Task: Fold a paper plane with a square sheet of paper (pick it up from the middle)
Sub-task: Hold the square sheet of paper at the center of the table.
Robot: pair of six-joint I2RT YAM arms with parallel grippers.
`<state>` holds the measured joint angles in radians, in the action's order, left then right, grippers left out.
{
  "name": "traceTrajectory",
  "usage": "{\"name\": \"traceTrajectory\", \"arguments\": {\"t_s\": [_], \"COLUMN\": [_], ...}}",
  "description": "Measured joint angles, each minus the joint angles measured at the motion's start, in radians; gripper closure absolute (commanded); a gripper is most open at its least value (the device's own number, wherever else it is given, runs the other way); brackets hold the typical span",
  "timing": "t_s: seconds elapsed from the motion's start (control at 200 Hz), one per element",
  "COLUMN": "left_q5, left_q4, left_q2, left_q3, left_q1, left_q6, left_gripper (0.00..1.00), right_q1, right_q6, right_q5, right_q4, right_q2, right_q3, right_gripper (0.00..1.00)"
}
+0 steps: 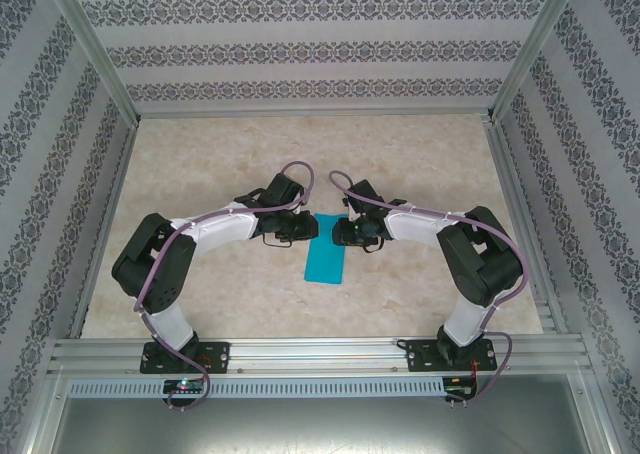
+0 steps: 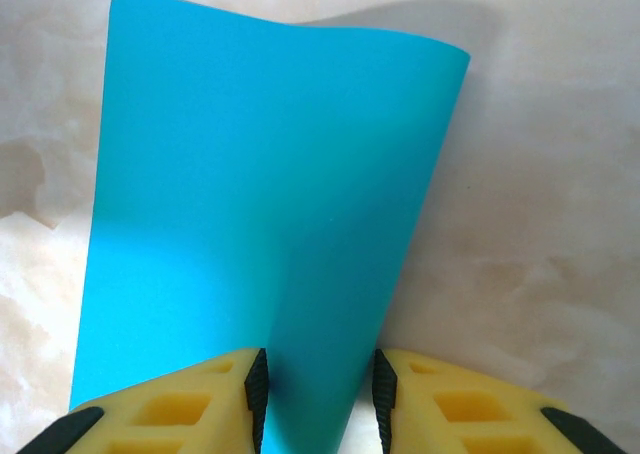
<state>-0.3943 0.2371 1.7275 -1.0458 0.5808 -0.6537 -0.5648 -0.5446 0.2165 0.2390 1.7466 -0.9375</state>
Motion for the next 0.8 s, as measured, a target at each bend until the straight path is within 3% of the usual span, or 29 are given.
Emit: {"name": "traceTrajectory", "arguments": {"t_s": [0.799], "left_q5": [0.006], "left_q4": [0.014], "left_q2": [-0.013], "left_q3": [0.001], "left_q1": [-0.010], "left_q6": [0.018], "left_gripper": [0.77], "right_q1": [-0.003], "right_q6": [0.025], "right_q5": [-0.007], "right_q4": [0.016], "right_q2": [0.008], "right_q3": [-0.011], "right_gripper": [0.64]}}
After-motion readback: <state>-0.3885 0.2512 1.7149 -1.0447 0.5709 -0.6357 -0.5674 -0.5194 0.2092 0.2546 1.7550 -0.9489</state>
